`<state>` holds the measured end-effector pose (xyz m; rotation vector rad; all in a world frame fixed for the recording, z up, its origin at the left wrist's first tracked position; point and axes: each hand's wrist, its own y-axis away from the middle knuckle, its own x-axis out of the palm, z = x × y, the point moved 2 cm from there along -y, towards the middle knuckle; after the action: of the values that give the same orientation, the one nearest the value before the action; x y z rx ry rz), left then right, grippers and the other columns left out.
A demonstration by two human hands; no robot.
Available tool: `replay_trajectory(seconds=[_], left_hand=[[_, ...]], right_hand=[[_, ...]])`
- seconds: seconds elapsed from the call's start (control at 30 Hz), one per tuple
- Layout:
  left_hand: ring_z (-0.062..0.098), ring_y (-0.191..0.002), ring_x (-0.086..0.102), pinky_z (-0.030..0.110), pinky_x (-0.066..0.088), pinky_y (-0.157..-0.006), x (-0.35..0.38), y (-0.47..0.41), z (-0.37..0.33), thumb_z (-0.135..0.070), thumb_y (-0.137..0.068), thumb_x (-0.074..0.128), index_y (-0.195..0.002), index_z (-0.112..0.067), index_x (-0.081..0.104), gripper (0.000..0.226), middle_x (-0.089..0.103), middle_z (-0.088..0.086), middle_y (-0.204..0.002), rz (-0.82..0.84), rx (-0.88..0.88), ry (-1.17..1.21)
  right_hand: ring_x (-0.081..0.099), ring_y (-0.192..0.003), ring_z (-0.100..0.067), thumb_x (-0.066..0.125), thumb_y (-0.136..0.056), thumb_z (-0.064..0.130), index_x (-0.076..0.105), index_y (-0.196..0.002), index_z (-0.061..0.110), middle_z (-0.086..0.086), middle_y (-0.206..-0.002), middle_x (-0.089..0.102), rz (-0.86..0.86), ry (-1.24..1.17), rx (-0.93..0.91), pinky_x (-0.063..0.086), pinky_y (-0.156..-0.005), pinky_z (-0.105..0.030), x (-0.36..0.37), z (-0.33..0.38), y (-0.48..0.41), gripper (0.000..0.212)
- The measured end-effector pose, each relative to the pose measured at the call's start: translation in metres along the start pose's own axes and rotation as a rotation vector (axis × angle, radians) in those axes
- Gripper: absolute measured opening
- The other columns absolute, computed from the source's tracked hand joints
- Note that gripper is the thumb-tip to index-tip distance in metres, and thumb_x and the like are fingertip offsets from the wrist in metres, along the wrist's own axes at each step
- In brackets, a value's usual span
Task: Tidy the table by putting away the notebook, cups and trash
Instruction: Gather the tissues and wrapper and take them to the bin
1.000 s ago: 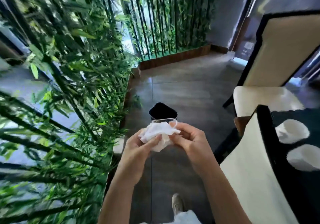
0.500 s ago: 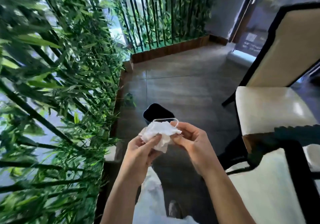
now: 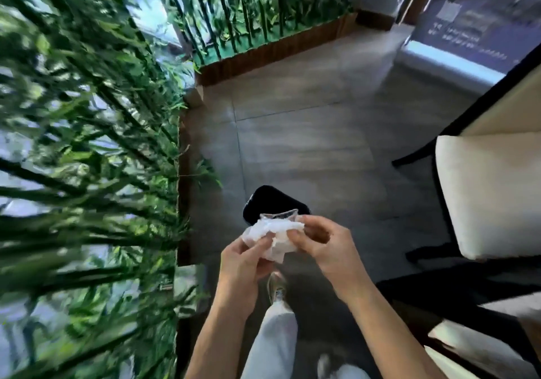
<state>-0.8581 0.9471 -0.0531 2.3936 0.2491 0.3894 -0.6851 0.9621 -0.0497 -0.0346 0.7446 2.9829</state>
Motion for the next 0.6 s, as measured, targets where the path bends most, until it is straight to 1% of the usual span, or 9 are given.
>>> replay_trajectory(seconds=[0.1,0.2,0.27,0.3,0.37,0.43,0.5,0.57,0.6], left_hand=[[0.016,-0.067,0.077,0.026,0.061,-0.056,-0.006,-0.084,0.02,0.0,-0.096,0.068,-0.085,-0.007,0.082,0.019,0.08,0.011,-0.079,-0.063,-0.076,-0.046],[0.017,-0.062,0.074,0.026,0.058,-0.053,-0.011,-0.162,0.055,-0.002,-0.096,0.07,-0.082,-0.005,0.076,0.017,0.077,0.01,-0.073,-0.133,-0.116,-0.097],[0.019,-0.067,0.072,0.028,0.058,-0.06,-0.015,-0.206,0.082,-0.006,-0.098,0.069,-0.087,-0.007,0.075,0.012,0.077,0.009,-0.076,-0.15,-0.135,-0.13],[0.021,-0.074,0.072,0.032,0.059,-0.067,-0.018,-0.228,0.098,-0.008,-0.098,0.069,-0.093,-0.007,0.074,0.008,0.077,0.01,-0.082,-0.151,-0.142,-0.157],[0.027,-0.088,0.072,0.043,0.058,-0.08,-0.024,-0.271,0.13,-0.011,-0.098,0.07,-0.101,-0.005,0.071,0.006,0.076,0.016,-0.094,-0.159,-0.156,-0.228],[0.033,-0.093,0.073,0.052,0.059,-0.089,-0.029,-0.307,0.156,-0.011,-0.094,0.071,-0.103,-0.005,0.069,0.011,0.076,0.022,-0.103,-0.15,-0.153,-0.287],[0.042,-0.098,0.075,0.06,0.059,-0.094,-0.033,-0.343,0.184,-0.016,-0.082,0.069,-0.102,-0.007,0.07,0.022,0.077,0.027,-0.108,-0.139,-0.171,-0.37],[0.042,-0.101,0.076,0.061,0.06,-0.091,-0.038,-0.376,0.206,-0.02,-0.072,0.066,-0.104,-0.008,0.073,0.035,0.079,0.023,-0.105,-0.155,-0.208,-0.447],[0.041,-0.101,0.076,0.06,0.061,-0.09,-0.041,-0.393,0.219,-0.021,-0.069,0.066,-0.104,-0.009,0.074,0.037,0.079,0.02,-0.103,-0.157,-0.224,-0.475]], right_hand=[[0.078,-0.089,0.0,0.086,-0.085,0.012,0.076,-0.106,0.022,0.006,-0.097,0.081,-0.069,0.001,0.072,0.062,-0.078,-0.018,0.016,-0.04,-0.067,0.026],[0.074,-0.074,0.006,0.084,-0.087,0.007,0.076,-0.105,0.018,0.009,-0.085,0.079,-0.109,0.007,0.162,0.057,-0.067,-0.011,0.027,-0.095,-0.131,0.022],[0.073,-0.068,0.008,0.083,-0.088,0.005,0.076,-0.093,0.022,0.012,-0.071,0.079,-0.115,0.036,0.219,0.057,-0.061,-0.011,0.031,-0.134,-0.166,0.02],[0.072,-0.065,0.009,0.083,-0.088,0.003,0.074,-0.087,0.027,0.013,-0.067,0.078,-0.123,0.058,0.239,0.056,-0.058,-0.011,0.033,-0.155,-0.183,0.025],[0.071,-0.061,0.012,0.082,-0.088,0.001,0.071,-0.083,0.03,0.015,-0.063,0.075,-0.131,0.09,0.275,0.054,-0.055,-0.008,0.034,-0.198,-0.219,0.031],[0.072,-0.061,0.009,0.082,-0.088,0.001,0.07,-0.082,0.03,0.017,-0.06,0.075,-0.123,0.132,0.307,0.055,-0.057,-0.009,0.034,-0.237,-0.251,0.032],[0.074,-0.068,-0.003,0.082,-0.088,0.005,0.07,-0.081,0.03,0.012,-0.067,0.077,-0.11,0.208,0.34,0.063,-0.069,-0.021,0.034,-0.278,-0.285,0.029],[0.075,-0.077,-0.02,0.082,-0.089,0.009,0.071,-0.085,0.028,0.0,-0.079,0.077,-0.075,0.284,0.373,0.066,-0.086,-0.046,0.034,-0.311,-0.314,0.022],[0.075,-0.081,-0.026,0.081,-0.09,0.012,0.071,-0.087,0.027,-0.004,-0.081,0.077,-0.046,0.316,0.384,0.063,-0.09,-0.054,0.034,-0.328,-0.329,0.018]])
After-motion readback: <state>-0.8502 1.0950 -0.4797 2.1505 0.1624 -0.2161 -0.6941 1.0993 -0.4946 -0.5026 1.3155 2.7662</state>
